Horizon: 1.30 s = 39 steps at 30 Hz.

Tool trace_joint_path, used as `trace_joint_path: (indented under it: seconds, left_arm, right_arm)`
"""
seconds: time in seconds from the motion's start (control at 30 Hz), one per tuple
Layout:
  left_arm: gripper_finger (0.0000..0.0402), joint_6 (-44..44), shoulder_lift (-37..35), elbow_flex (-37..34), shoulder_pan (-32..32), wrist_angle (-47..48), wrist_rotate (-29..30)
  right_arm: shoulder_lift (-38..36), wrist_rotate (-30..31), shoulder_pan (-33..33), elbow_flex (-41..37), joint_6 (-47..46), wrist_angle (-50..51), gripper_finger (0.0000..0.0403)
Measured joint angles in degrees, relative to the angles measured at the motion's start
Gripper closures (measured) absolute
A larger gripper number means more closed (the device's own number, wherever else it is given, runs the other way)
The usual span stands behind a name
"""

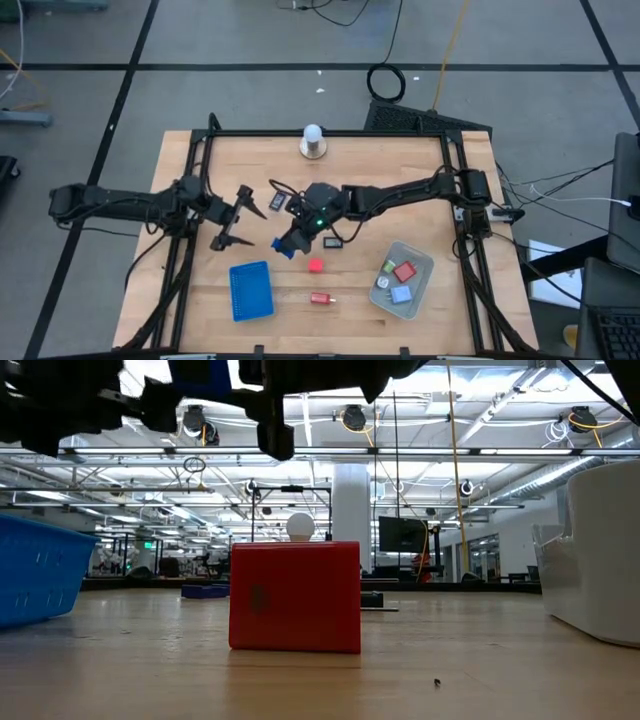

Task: Pick & Place Office items
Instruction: Put the blue digital clock into the blue bin

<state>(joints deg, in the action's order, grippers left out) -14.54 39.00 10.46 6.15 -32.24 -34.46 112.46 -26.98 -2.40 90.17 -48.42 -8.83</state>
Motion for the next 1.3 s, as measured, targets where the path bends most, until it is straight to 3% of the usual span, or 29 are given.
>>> trace_joint_path:
  seconds: [0.33, 0.83, 1.3]
  left_arm:
    - [0.0050, -1.5, 2.1, 0.0, -2.2, -0.9, 0.0]
    - [0.0050, -4.4, 19.6, 8.5, -8.2, -1.3, 0.2]
    - [0.0051, -4.9, 21.6, 8.8, -12.8, -2.3, 9.2]
  right_arm:
    - [0.0, 3.1, -0.5, 0.0, -0.4, -0.4, 0.0255]
    - [5.5, -0.2, -1.0, 0.1, -8.0, -12.5, 0.0255]
    - [5.6, -0.1, -1.2, 0.0, -6.7, -10.1, 0.0255]
